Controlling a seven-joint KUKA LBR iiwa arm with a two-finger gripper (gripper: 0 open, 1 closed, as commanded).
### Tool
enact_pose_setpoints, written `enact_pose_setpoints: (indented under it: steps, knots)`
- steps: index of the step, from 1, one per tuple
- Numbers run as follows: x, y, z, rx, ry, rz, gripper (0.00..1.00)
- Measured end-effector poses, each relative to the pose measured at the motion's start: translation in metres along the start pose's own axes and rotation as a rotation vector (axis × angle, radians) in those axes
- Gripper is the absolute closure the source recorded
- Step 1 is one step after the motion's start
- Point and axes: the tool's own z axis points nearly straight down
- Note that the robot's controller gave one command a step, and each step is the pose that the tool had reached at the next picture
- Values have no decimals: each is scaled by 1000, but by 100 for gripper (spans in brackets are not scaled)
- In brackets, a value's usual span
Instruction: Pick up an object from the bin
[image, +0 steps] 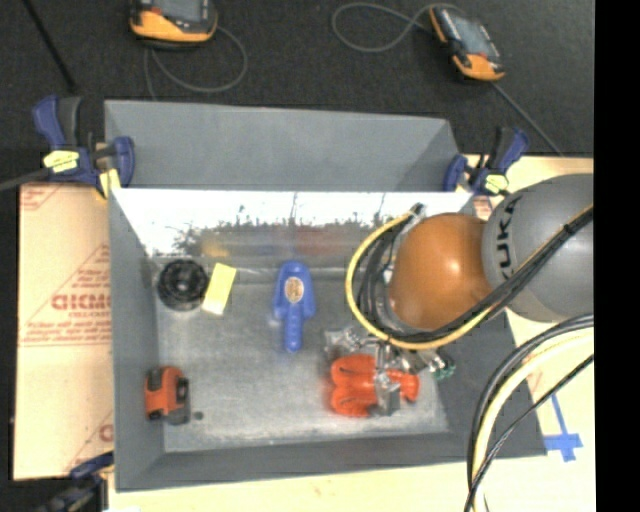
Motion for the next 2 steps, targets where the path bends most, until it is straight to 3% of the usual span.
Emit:
enact_pose_setpoints:
  steps: [1, 2]
  knots:
    - [-5, 1, 1, -1, -2, -22, 100]
    - [-5, 1, 1, -2, -2, -19, 100]
